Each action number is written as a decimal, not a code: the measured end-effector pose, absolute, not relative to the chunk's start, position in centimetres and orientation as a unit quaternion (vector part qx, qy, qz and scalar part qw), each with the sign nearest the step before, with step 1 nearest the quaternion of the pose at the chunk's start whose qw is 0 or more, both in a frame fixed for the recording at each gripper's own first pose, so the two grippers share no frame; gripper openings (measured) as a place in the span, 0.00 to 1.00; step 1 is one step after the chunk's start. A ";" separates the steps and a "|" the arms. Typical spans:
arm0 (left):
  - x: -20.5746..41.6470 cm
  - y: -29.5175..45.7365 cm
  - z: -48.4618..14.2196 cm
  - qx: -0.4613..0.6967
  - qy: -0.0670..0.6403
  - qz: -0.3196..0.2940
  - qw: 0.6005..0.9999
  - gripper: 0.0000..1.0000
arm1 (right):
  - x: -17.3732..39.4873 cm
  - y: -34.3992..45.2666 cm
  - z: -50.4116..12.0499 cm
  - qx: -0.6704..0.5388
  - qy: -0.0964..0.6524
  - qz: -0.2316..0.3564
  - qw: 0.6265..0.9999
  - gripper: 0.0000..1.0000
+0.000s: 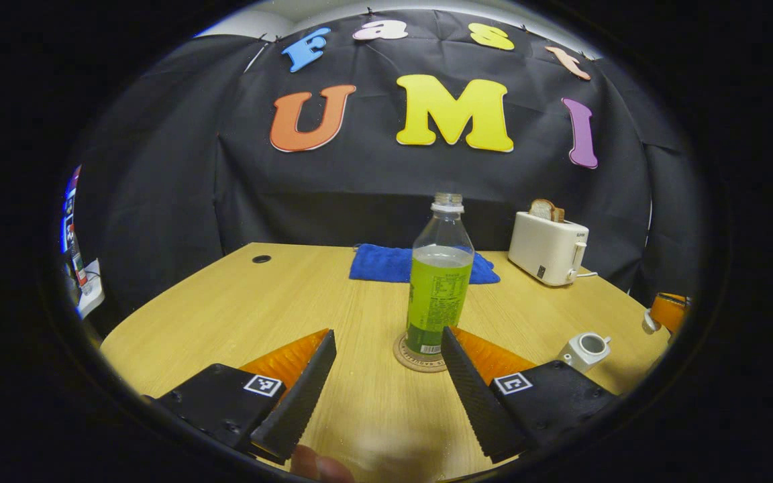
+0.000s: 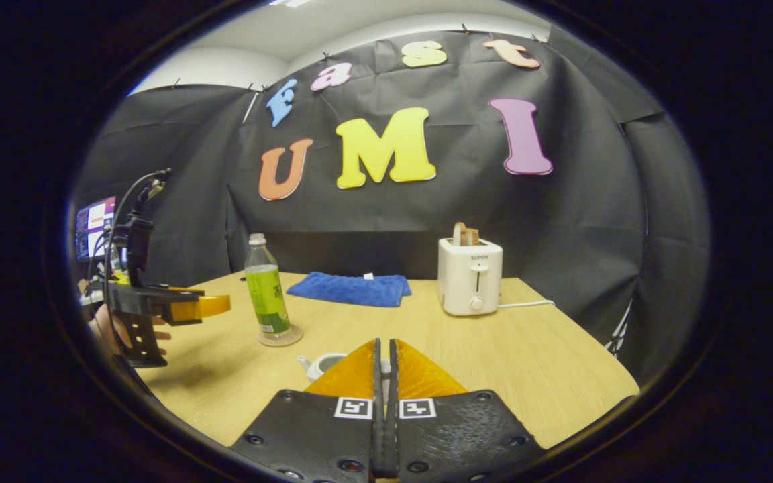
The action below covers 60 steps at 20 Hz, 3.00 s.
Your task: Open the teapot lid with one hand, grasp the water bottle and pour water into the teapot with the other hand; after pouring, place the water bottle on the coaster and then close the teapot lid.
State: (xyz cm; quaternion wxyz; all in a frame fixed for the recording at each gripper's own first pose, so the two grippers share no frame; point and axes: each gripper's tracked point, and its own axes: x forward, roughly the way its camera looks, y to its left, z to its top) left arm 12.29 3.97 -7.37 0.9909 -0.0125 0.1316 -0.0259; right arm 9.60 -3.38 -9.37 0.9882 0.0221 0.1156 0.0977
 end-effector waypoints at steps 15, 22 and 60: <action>3.1 12.1 -3.6 -0.003 0.069 0.071 0.995 0.98 | 14.4 3.3 -12.2 0.002 0.114 0.159 0.981 0.00; 3.1 11.9 -3.7 -0.010 0.069 0.071 0.995 0.98 | 14.6 3.3 -13.4 0.013 0.124 0.158 0.979 0.00; -4.2 -1.7 2.8 0.016 -0.016 -0.025 0.999 0.98 | -2.9 -4.2 0.3 0.010 -0.011 0.020 1.000 0.98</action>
